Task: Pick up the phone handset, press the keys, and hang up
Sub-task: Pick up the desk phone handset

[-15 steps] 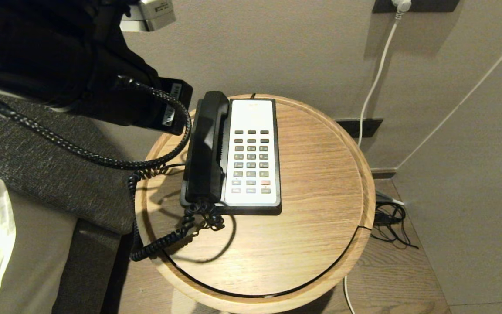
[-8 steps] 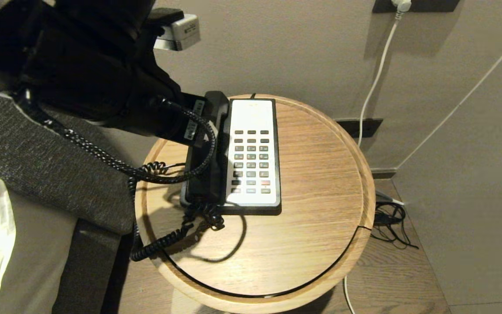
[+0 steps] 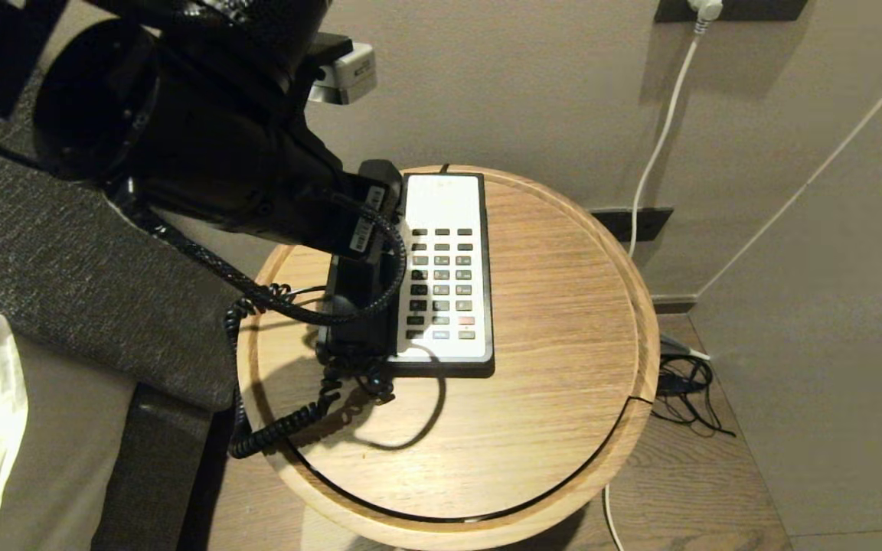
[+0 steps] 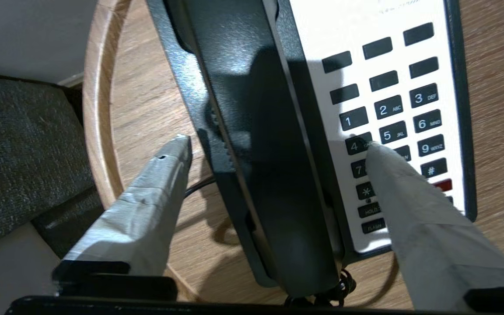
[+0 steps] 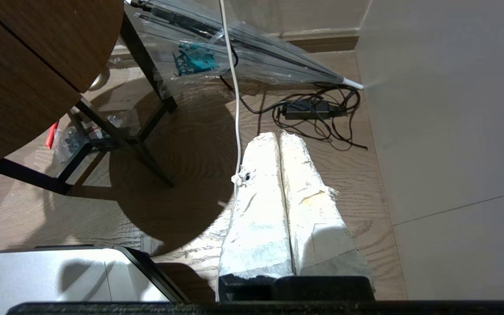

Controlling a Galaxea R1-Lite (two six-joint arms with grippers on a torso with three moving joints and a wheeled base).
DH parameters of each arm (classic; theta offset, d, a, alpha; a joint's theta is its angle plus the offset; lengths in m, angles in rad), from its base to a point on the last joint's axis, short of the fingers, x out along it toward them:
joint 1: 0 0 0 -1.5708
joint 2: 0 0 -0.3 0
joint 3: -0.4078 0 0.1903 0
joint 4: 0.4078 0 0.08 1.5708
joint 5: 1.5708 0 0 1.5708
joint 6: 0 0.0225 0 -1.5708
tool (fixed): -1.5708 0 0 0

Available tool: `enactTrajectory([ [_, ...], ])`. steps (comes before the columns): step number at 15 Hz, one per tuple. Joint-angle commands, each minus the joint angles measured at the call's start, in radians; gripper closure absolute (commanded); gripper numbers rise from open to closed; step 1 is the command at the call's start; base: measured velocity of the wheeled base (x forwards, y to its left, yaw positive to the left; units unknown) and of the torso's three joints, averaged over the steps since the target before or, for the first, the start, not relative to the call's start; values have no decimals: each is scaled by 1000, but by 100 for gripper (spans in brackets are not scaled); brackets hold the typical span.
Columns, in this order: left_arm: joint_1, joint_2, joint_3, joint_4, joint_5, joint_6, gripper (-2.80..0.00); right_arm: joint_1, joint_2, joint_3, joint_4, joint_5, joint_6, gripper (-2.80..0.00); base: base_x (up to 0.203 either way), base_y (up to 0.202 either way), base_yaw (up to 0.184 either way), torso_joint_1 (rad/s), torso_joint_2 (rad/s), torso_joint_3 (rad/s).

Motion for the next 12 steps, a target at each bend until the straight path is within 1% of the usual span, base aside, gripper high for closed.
enactTrajectory([
  [1,1,14,0,6,7,-2,-280,0,0,0,0,0,0,0,0,0,0,0,0,0],
  [5,12,38,0,9,38,-2,-280,0,0,0,0,0,0,0,0,0,0,0,0,0],
  [12,29,45,0,4,26,-8,-280,0,0,0,-1,0,0,0,0,0,0,0,0,0],
])
